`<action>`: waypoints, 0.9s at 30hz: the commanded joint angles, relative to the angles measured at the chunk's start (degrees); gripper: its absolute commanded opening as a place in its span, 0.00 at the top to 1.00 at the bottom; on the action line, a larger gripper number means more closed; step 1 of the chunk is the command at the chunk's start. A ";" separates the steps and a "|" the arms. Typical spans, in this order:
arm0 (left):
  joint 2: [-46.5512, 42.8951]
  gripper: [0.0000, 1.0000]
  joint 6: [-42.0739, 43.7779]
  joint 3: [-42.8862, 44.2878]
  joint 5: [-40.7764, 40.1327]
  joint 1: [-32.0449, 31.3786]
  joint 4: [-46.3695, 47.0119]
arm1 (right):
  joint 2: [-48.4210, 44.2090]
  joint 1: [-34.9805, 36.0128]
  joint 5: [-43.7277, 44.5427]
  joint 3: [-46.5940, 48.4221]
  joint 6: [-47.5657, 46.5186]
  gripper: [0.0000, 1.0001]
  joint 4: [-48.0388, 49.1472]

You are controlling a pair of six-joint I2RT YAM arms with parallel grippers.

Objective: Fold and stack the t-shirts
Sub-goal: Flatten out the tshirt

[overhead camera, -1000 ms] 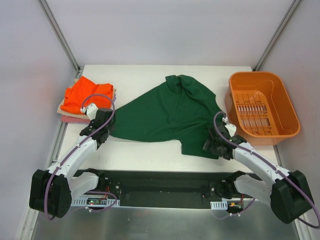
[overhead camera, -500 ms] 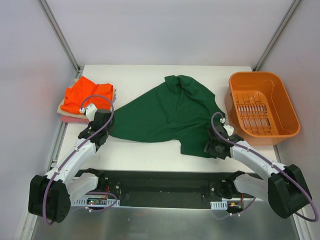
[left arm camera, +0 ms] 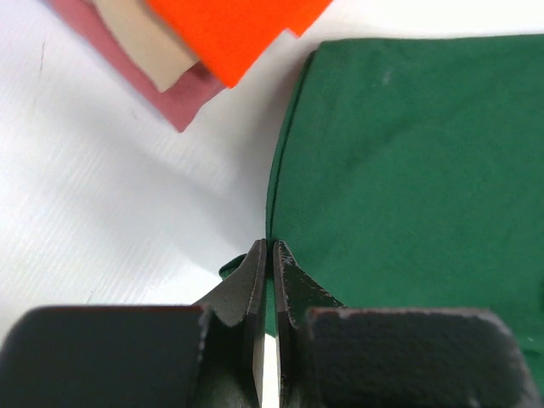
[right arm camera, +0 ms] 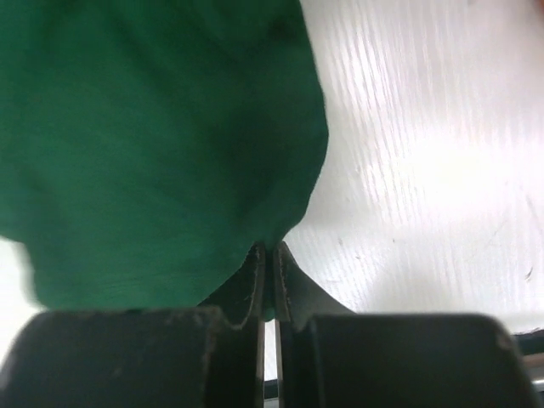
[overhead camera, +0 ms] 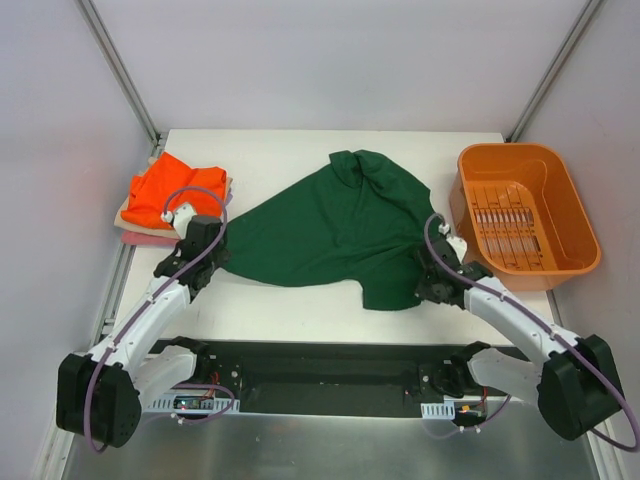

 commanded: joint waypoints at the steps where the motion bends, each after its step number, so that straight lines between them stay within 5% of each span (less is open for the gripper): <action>1: -3.73 1.00 4.48 7.68 4.20 0.37 0.28 | -6.10 -1.59 3.93 12.89 -6.74 0.99 -2.43; 7: -6.46 1.00 8.09 23.49 4.55 0.37 -5.25 | -11.48 -4.93 7.63 33.62 -13.86 0.99 -8.93; 15: -10.67 1.00 11.70 46.88 6.48 0.37 -8.68 | -9.20 -5.11 7.20 74.05 -24.94 0.99 -16.14; 19: -14.54 1.00 11.87 55.32 16.04 0.37 -8.86 | -6.22 -5.11 4.57 94.08 -26.53 0.99 -21.50; 27: -15.34 1.00 13.55 69.56 20.80 0.37 -10.18 | -8.40 -5.11 1.04 103.80 -28.20 0.99 -15.01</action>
